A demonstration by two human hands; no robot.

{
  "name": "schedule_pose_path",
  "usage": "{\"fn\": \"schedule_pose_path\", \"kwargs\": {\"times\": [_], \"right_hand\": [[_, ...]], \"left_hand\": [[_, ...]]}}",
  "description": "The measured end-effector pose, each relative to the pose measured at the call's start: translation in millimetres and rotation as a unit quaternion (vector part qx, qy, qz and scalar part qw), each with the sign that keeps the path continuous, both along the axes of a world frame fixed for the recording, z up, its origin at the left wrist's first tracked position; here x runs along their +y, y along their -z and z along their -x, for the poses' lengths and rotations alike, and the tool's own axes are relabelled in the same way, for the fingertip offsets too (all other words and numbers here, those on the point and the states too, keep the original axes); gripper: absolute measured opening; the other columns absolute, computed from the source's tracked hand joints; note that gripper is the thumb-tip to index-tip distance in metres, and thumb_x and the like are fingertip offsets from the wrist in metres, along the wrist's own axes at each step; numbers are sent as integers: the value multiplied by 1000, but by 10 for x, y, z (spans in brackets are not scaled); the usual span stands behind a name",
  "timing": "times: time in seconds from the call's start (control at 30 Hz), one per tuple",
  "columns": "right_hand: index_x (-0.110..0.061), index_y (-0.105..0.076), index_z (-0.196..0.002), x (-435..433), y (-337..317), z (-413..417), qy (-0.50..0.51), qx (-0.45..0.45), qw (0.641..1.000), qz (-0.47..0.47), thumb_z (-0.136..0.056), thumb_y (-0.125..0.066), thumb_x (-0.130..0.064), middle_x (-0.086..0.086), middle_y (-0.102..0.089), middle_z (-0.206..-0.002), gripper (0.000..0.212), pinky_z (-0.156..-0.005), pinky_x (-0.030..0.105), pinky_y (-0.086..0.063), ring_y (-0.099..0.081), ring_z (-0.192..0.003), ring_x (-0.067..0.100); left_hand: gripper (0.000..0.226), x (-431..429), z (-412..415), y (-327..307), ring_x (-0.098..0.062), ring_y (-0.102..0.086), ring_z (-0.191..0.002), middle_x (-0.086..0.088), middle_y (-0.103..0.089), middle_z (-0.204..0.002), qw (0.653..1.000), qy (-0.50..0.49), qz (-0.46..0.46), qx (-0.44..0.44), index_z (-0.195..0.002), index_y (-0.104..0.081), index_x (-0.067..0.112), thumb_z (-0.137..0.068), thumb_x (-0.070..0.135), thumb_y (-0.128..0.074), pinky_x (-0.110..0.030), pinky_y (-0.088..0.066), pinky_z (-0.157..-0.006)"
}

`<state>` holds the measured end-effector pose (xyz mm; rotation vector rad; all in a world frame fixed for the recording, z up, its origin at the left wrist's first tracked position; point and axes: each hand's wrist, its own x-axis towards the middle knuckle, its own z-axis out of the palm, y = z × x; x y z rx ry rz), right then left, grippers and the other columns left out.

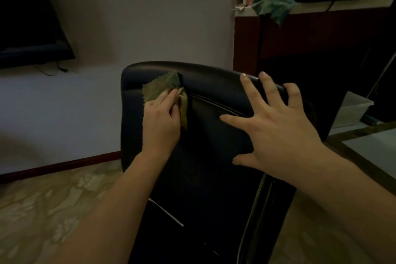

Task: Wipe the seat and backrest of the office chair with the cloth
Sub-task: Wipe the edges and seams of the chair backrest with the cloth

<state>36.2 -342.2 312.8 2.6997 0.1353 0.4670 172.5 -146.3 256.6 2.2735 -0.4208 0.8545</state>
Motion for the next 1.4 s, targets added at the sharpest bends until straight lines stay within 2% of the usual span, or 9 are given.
{"fn": "schedule_pose_path", "kwargs": {"times": [0.1,0.2,0.3,0.4,0.53,0.7,1.03,1.27,1.4], "right_hand": [[-53,-20,-151,14,0,-255,-20,13,1000,10,-71,-57,-84,21,22,-162,93,-112,70,-6,13,-148,48],[-45,-53,-139,9,8,-403,-43,12,999,-19,-55,-76,-77,26,-11,-163,93,-107,73,-18,-13,-147,52],[-38,-60,-134,-39,67,-441,-68,-5,997,-32,-50,-84,-69,27,-19,-161,92,-107,73,-19,-18,-145,54],[-37,-60,-135,-45,57,-359,-82,-4,996,-44,-52,-85,-66,27,-17,-162,91,-108,72,-17,-17,-146,54],[-41,-53,-139,-32,44,-265,-83,-10,996,-20,-59,-77,-73,26,-10,-163,89,-108,72,-15,-10,-147,53],[-45,-8,-154,-96,43,-54,-60,-3,997,39,-83,-47,-79,23,30,-158,88,-110,73,-2,21,-144,53],[-41,-22,-155,-110,-5,660,-50,10,998,36,-86,-49,-73,22,20,-162,81,-111,71,1,18,-145,54],[-41,-24,-154,-80,0,796,-37,7,998,44,-86,-50,-73,23,18,-163,80,-112,71,0,17,-146,53],[-41,-28,-153,-72,23,773,-30,-2,998,47,-84,-51,-74,22,15,-163,79,-112,71,-2,15,-146,53]], "left_hand": [[39,37,-112,-2,-21,-45,-130,-2,-53,-148,999,-37,29,10,-144,-55,17,-106,15,-47,-20,-24,-104],[38,8,-128,-12,-19,-48,-129,-5,-57,-144,998,-48,40,18,-141,-58,12,-104,12,-49,-19,-26,-105],[35,-120,-8,-19,-17,-52,-124,-8,-62,-137,999,-23,36,5,-136,-61,8,-101,8,-54,-23,-32,-105],[35,-70,76,-19,-12,-52,-118,-11,-65,-132,999,20,-18,-39,-133,-62,6,-98,7,-56,-24,-37,-103],[31,221,-93,-80,-27,-61,-111,-12,-67,-129,997,-13,-67,-41,-130,-65,7,-102,9,-51,-26,-38,-97],[32,-194,158,-121,-26,-61,-118,-9,-68,-128,999,-35,25,4,-129,-67,9,-101,8,-50,-24,-37,-102],[43,-619,895,-98,-25,-39,-139,-9,-40,-154,996,24,28,85,-149,-47,13,-107,14,-40,-30,-28,-115],[20,-614,1003,-182,-5,-52,-90,0,-51,-114,974,-39,216,50,-112,-51,20,-96,12,-61,-19,-46,-80],[25,-711,960,-36,-17,-56,-117,-2,-61,-125,986,-1,163,30,-125,-63,15,-105,20,-48,-35,-47,-104]]}}
